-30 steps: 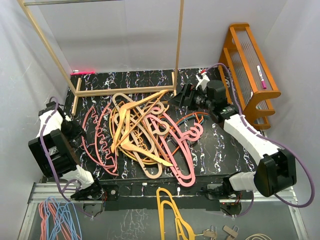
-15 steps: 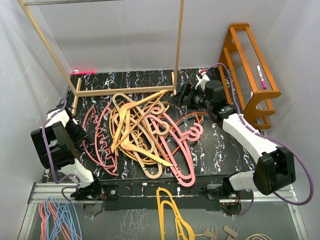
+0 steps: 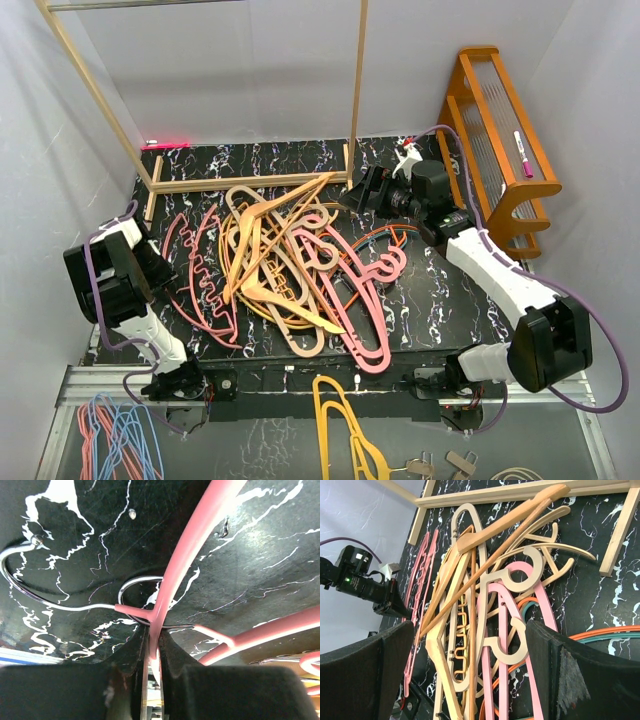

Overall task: Organize the hangers
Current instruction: Pick up the hanger at the center of the board.

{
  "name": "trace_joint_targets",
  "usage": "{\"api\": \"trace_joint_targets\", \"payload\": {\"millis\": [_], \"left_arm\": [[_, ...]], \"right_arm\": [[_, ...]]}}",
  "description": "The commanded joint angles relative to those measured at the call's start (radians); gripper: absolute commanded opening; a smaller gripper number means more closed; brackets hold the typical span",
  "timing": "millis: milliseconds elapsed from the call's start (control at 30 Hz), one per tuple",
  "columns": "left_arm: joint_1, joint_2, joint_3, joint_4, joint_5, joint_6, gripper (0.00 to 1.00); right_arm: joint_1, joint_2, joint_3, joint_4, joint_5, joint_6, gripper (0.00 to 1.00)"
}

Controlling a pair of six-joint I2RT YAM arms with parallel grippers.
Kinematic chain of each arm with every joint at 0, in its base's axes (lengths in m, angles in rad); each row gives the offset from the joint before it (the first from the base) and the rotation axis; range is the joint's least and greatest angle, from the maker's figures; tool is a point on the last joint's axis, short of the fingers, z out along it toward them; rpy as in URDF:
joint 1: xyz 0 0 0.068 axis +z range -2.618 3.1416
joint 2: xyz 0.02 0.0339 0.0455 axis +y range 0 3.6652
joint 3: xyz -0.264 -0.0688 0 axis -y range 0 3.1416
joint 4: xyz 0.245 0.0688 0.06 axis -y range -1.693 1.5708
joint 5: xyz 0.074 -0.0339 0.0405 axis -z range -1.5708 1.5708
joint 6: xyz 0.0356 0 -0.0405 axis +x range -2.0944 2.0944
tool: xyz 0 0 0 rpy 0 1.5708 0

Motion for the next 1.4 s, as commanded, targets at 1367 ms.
{"api": "trace_joint_targets", "payload": {"millis": [1367], "left_arm": [[-0.278,-0.956,-0.197,0.817,0.418,0.888,0.0]], "right_arm": [[0.147,0.018,-0.098,0.868,-0.459,-0.35,0.98]]}}
